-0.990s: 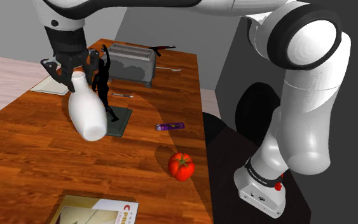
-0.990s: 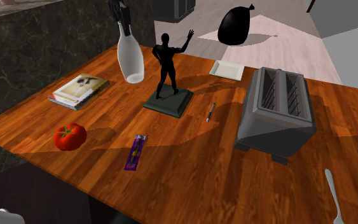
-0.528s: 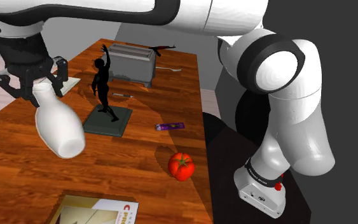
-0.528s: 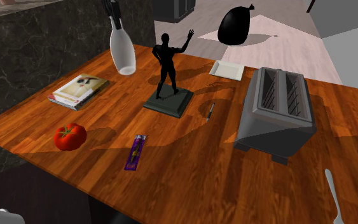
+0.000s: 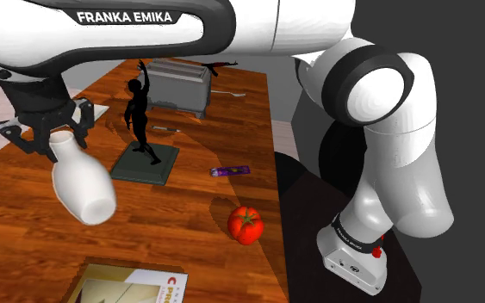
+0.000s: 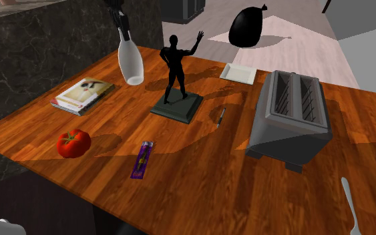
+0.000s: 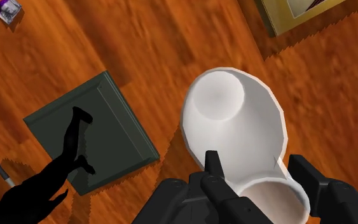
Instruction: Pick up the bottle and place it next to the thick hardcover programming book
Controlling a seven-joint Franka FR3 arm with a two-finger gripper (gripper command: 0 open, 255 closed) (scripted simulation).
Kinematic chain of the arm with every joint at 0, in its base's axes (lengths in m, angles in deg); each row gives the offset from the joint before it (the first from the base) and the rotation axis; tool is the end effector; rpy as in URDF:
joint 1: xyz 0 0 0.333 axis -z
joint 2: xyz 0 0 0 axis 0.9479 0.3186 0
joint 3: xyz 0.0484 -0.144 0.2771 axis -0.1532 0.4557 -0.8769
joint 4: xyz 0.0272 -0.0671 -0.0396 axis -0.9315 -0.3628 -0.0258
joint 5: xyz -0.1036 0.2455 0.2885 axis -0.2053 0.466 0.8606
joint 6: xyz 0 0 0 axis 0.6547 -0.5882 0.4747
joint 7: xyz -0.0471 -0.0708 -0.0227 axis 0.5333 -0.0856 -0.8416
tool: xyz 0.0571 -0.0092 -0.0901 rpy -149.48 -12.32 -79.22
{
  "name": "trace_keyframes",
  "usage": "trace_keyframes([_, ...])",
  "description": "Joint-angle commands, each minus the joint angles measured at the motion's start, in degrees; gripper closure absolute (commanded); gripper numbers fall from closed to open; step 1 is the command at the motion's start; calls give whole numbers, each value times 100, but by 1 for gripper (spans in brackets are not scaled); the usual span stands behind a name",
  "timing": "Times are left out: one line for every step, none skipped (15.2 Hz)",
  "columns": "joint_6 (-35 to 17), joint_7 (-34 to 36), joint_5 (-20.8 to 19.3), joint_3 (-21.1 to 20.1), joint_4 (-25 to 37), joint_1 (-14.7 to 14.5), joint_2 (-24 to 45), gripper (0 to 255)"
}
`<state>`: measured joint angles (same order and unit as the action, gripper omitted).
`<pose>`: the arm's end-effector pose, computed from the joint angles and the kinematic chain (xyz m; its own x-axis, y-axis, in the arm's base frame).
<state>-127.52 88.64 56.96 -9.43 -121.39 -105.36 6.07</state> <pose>0.5449 0.4847 0.4826 0.9881 0.1458 0.0489 0.1459 -0.9893 0.0018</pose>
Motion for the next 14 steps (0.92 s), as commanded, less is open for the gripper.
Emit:
trace_keyframes([-184,10,5,-2,-232,25,-55,255])
trace_keyframes([-267,15,4,-2,-324,33,-64,255])
trace_keyframes([-348,21,4,-1,-412,41,-70,255])
trace_keyframes([-427,26,2,0,-496,47,-74,255])
trace_keyframes([-505,31,1,1,-577,54,-77,255])
trace_keyframes([-582,37,-1,2,-655,60,-77,255])
trace_keyframes([-658,42,-4,3,-730,65,-75,255])
trace_keyframes([-702,45,-5,4,-772,68,-74,255])
trace_keyframes([-702,45,-5,4,-773,68,-74,255])
trace_keyframes([-702,45,-5,4,-772,68,-74,255])
trace_keyframes([-702,45,-5,4,-772,68,-74,255])
trace_keyframes([-702,45,-5,4,-772,68,-74,255])
trace_keyframes([-702,45,-5,4,-772,68,-74,255])
trace_keyframes([-702,45,-5,4,-772,68,-74,255])
